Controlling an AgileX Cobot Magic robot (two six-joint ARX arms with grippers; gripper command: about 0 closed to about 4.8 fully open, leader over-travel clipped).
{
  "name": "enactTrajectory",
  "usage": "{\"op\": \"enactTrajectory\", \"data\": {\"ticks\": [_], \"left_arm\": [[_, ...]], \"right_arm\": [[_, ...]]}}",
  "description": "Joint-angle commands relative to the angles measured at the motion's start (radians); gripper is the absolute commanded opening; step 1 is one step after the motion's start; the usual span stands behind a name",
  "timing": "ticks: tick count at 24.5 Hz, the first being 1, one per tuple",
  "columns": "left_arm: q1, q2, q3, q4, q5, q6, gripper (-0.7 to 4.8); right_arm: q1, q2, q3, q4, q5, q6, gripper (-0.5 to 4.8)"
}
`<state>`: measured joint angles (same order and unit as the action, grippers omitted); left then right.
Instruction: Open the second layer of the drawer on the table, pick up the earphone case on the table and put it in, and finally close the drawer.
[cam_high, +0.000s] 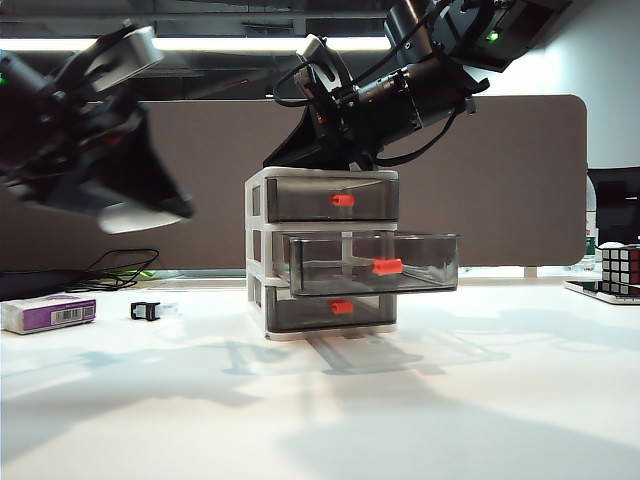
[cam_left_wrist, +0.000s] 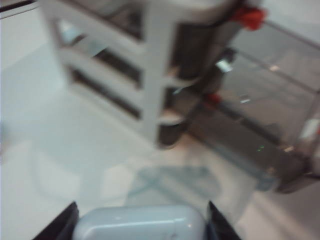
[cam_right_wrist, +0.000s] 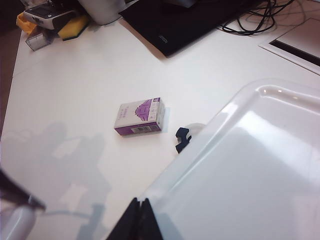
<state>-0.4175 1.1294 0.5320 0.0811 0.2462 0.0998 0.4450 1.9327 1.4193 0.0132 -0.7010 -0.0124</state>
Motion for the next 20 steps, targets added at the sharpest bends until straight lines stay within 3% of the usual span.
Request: {"op": "enactTrajectory", "data": {"ticks": [1, 7, 11, 20], "left_arm": [[-0.069, 0.004, 0.003, 0.088, 0.005, -0.037, 2.63], [-0.129, 0.040, 0.023, 0.196, 0.005, -0.112, 2.61], [-0.135, 0.103, 0.082, 0.197, 0.055, -0.114, 2.53], [-0.211, 0.220, 0.167, 0.254, 0.046, -0.109, 2.53]], "right_arm": [[0.000, 0.026, -0.021, -0.123, 0.018, 0.016, -0.01], [0.001, 0.026, -0.021, -0.125, 0.018, 0.016, -0.01], [0.007, 0.026, -0.021, -0.124, 0.017, 0.016, -0.01], [0.007, 0.026, -0.021, -0.121, 0.018, 0.016, -0.01]]}}
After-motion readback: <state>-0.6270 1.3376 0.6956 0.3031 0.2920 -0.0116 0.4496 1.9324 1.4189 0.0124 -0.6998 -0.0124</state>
